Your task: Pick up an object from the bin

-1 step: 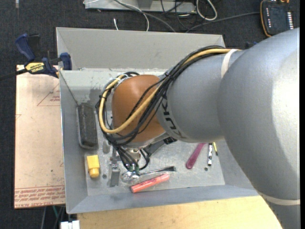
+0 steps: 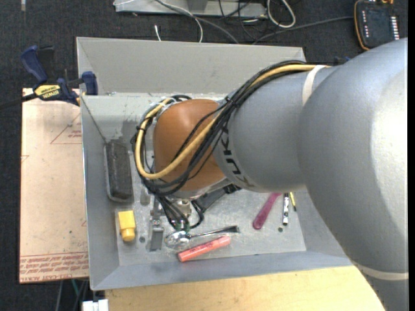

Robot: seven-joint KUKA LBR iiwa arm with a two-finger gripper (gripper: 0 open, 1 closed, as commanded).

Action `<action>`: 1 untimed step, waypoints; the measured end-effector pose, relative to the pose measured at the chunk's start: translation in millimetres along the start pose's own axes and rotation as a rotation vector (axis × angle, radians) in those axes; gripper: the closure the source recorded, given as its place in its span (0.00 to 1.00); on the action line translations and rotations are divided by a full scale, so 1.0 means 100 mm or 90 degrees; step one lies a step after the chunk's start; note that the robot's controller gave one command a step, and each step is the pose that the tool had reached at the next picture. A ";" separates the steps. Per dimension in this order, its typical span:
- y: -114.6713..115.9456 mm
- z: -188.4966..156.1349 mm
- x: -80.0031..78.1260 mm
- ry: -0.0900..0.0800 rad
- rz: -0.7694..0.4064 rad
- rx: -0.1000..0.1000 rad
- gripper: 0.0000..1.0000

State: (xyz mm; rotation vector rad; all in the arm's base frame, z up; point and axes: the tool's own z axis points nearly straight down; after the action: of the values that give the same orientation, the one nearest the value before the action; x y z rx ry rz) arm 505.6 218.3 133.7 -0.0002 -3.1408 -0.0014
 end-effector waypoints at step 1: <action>-1.00 0.61 -0.04 0.000 -0.221 0.000 0.00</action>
Offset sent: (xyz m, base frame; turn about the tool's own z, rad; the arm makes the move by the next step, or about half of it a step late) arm -0.0008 -0.0761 -0.0055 -0.2217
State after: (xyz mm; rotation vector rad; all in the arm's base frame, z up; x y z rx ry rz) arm 510.0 118.3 72.5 0.5411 -3.0939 -0.0012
